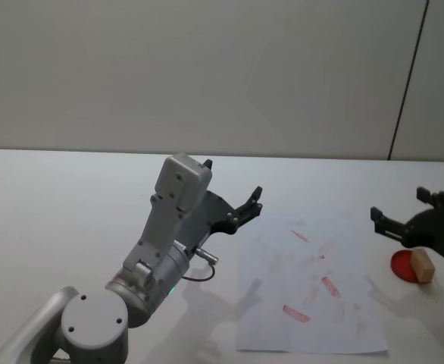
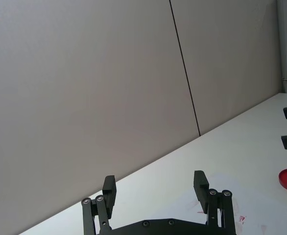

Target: Use the one hand to pick up the stamp and affix it onto the A4 paper.

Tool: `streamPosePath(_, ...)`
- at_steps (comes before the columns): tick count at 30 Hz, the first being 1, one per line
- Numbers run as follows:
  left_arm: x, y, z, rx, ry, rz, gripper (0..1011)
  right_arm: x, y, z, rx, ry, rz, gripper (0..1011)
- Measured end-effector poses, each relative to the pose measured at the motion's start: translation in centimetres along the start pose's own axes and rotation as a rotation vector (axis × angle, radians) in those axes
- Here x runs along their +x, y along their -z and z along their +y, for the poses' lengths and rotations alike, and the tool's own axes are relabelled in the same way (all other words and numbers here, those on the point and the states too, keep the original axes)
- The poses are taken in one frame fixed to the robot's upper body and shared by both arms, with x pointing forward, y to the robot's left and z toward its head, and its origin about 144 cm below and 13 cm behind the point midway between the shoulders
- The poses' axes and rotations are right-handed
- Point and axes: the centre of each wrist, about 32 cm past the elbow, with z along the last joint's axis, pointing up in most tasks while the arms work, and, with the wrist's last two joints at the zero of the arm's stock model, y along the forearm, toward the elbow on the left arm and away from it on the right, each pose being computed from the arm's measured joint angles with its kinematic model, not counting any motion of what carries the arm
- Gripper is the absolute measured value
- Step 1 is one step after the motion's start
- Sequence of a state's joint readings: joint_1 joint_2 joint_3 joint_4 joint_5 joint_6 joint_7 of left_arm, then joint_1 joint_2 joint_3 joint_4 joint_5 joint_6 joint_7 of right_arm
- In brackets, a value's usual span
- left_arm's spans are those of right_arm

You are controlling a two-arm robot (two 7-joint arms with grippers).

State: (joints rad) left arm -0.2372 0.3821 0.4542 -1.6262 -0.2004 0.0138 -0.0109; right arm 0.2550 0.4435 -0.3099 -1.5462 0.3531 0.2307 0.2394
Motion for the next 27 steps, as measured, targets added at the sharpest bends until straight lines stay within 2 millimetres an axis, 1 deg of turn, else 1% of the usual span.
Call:
streamPosePath(7,0.0,0.0,0.0,0.0,0.0,0.0,1002,-0.2,0.1,-0.7,-0.092,0.019,0.021,1001)
streamPosePath(15,0.0,0.0,0.0,0.0,0.0,0.0,1002,-0.8,0.3,-1.8,-0.201,0.083,0.038,1001)
streamPosePath(27,0.0,0.0,0.0,0.0,0.0,0.0,1002,-1.3,0.1,-2.8,-0.265,0.169,0.049,1001)
